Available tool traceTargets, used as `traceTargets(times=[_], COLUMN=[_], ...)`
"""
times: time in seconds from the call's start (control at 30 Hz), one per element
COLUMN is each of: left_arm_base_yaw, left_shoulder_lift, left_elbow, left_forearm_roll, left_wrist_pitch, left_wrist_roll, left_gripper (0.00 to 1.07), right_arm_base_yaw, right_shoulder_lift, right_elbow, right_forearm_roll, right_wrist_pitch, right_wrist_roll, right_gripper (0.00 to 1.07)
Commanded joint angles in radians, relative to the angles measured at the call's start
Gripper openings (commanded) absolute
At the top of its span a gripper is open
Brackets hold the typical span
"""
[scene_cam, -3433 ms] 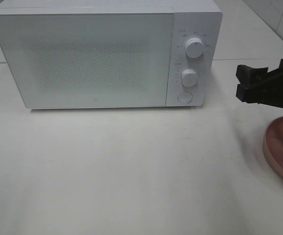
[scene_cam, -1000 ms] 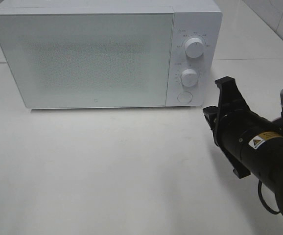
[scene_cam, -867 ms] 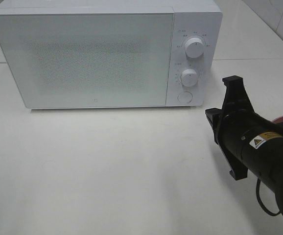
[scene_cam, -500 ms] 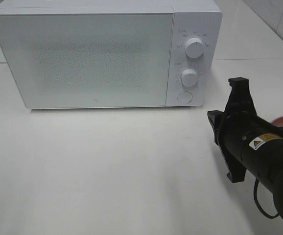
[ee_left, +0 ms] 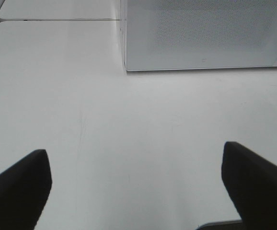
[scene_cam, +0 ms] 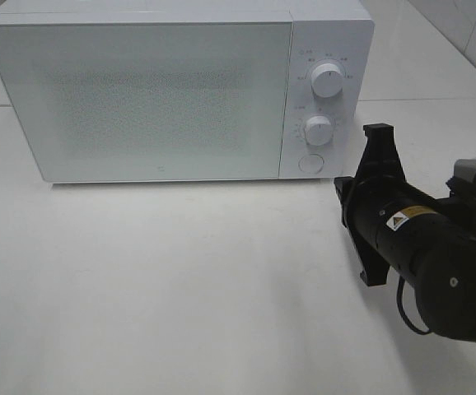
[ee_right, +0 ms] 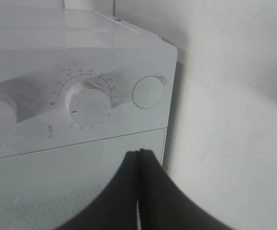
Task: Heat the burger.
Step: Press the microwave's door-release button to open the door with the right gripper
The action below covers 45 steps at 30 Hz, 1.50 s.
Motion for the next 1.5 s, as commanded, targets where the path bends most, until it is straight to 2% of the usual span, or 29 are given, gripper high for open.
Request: traceTargets(times=[0.03,0.27,0.7,1.23,1.5], left_arm_base_yaw=[-0.001,-0.001,-0.001,-0.001,-0.001], left_shoulder_lift=[-0.023,-0.023,-0.023,-0.023,-0.023], left_elbow=[0.005,0.005,0.005,0.005,0.005], left_forearm_roll=[0.001,0.001,0.001,0.001,0.001], left_wrist_pitch=[-0.012,-0.012,-0.012,-0.012,-0.012], left_wrist_roll=[-0.007,-0.007,-0.007,-0.007,-0.007], left_gripper=[0.88,0.88,0.88,0.88,0.88], right_arm_base_yaw=[-0.027,-0.084,-0.130,-0.130,-0.165], right_shoulder_lift=[0.018,0.091,0.204,0.314,0.330], right_elbow=[-0.030,-0.127,-0.261,-0.370,-0.413], right_forearm_roll=[-0.033,-0.074,-0.036,0.009,0.008], right_wrist_pitch=[0.017,0.049,0.100,0.100,0.106], right_wrist_roll=[0.003,0.013,0.005,-0.005,-0.056], right_gripper=[0.00,0.00,0.00,0.00,0.00])
